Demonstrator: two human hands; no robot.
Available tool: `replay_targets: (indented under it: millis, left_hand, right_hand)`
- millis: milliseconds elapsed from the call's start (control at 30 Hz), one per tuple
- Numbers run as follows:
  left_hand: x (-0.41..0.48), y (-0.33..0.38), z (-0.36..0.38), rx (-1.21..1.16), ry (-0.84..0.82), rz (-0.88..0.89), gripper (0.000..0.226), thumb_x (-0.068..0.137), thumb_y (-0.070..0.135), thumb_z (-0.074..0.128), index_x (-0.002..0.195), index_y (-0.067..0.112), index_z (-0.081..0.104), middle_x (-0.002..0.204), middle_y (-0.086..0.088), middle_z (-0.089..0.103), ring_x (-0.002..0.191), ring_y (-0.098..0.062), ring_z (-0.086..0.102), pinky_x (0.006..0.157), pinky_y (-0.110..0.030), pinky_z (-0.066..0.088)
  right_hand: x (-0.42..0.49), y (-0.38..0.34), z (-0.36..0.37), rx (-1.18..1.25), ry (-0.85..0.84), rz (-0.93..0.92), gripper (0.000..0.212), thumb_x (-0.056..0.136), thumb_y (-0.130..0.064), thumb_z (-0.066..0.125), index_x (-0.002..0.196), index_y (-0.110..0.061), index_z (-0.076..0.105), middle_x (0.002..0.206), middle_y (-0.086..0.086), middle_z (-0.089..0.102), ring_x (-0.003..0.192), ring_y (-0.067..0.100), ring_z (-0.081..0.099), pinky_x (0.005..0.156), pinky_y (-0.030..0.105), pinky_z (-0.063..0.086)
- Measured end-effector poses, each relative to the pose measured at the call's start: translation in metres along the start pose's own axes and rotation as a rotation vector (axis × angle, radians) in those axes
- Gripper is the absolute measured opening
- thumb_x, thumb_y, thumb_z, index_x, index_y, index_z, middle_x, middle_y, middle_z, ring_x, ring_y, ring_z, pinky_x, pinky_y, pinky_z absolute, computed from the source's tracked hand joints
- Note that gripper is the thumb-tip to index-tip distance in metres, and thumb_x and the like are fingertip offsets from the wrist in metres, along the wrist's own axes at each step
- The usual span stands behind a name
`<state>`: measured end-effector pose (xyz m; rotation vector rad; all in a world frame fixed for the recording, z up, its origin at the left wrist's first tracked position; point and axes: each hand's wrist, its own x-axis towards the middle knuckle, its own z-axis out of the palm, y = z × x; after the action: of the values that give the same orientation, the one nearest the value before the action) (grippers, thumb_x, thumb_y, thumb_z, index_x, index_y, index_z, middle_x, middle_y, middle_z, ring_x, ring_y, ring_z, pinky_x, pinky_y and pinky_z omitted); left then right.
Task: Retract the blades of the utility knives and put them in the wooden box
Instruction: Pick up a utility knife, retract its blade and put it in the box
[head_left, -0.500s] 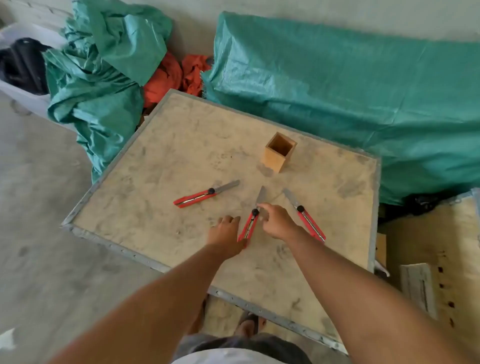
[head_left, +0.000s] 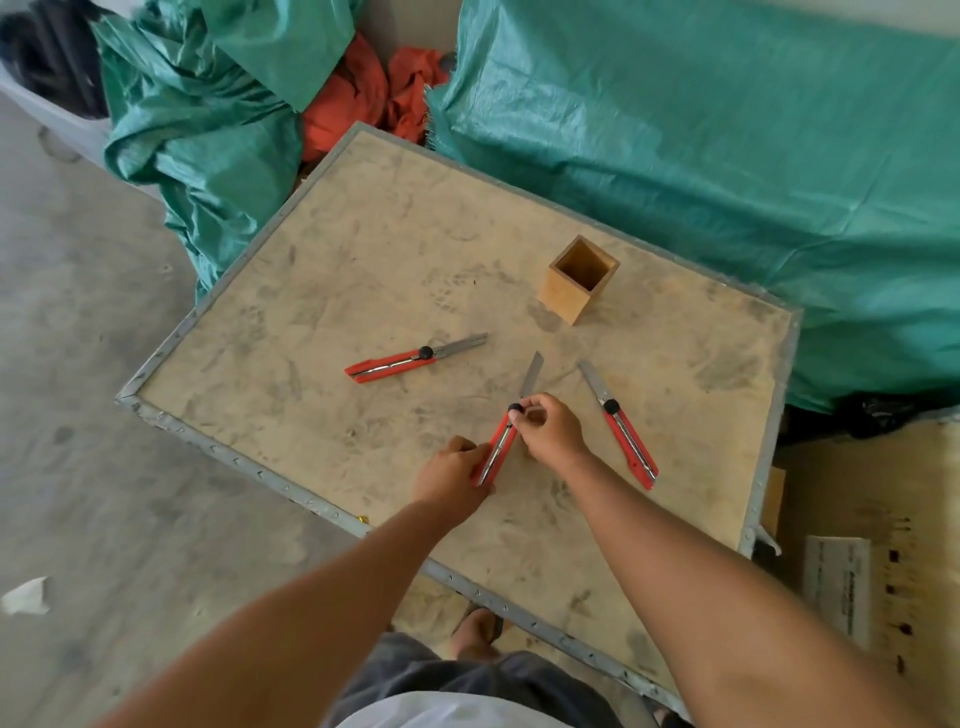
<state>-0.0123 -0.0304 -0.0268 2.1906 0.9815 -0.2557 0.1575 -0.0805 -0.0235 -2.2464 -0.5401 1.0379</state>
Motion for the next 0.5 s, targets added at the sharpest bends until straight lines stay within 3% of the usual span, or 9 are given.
replay_targets:
  millis: [167,333,500]
  left_hand:
    - [-0.011,0.006,-0.004,-0.247,0.045,0.008,0.066,0.079,0.023,0.081,0.14,0.023,0.056,0.121,0.001,0.056,0.094,-0.014,0.063,0.079,-0.023,0.052]
    - [-0.025,0.028,-0.04,-0.51,0.024,0.012,0.067,0.075,0.02,0.086,0.136,0.027,0.06,0.125,0.003,0.062,0.091,-0.016,0.07,0.086,-0.033,0.059]
    - [-0.041,0.046,-0.079,-0.594,-0.087,0.099,0.061,0.081,0.01,0.082,0.135,0.029,0.061,0.118,0.014,0.071,0.09,-0.004,0.074,0.091,-0.02,0.051]
  right_hand:
    - [-0.011,-0.005,-0.01,0.333,0.013,0.076,0.01,0.094,-0.016,0.07,0.097,-0.021,0.063,0.109,0.012,0.073,0.088,0.023,0.077,0.068,0.038,0.067]
    - [-0.024,-0.021,-0.047,0.457,-0.05,0.005,0.018,0.093,-0.011,0.071,0.111,-0.011,0.067,0.105,0.015,0.077,0.083,0.025,0.08,0.072,0.044,0.067]
    - [-0.05,-0.046,-0.082,0.489,-0.06,-0.106,0.022,0.093,-0.011,0.071,0.114,-0.006,0.068,0.103,0.016,0.077,0.081,0.023,0.079,0.07,0.041,0.067]
